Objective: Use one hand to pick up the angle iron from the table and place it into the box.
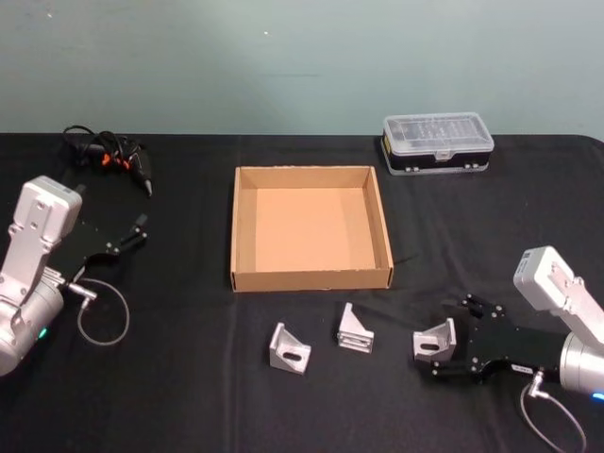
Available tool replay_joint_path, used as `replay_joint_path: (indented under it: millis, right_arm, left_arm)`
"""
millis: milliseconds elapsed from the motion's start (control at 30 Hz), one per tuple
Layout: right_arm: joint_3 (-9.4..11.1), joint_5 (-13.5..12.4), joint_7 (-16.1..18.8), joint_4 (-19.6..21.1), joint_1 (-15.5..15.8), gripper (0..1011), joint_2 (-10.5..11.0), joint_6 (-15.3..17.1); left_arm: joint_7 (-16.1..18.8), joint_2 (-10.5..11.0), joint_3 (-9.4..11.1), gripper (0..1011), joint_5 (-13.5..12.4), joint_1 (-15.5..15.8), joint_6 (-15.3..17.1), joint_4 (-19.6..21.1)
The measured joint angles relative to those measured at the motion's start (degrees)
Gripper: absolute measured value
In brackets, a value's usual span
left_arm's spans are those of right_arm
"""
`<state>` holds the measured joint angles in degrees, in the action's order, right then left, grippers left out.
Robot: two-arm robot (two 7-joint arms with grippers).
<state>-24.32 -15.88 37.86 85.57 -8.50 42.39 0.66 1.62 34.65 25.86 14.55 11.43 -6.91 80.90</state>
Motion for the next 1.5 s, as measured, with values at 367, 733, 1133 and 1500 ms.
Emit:
replay_joint_path:
  millis: [367,733,1133,1500]
  right_arm:
    - [0.1,-0.1,0.0,0.1,0.1,932,0.1,-0.3]
    - [0.1,-0.2,0.0,0.2,0.2,613,0.2,-0.5]
    - [0.2,-0.2,0.0,0.3,0.2,336,0.2,-0.5]
    - [0.2,-0.2,0.0,0.4,0.2,146,0.2,-0.7]
  left_arm:
    - [0.0,0.0,0.0,1011,0.0,0.0,0.0,0.0]
    - [0.0,0.0,0.0,1011,0.0,0.0,0.0,0.0]
    - [0.0,0.0,0.0,1011,0.0,0.0,0.0,0.0]
    - [0.0,0.0,0.0,1011,0.0,0.0,0.0,0.0]
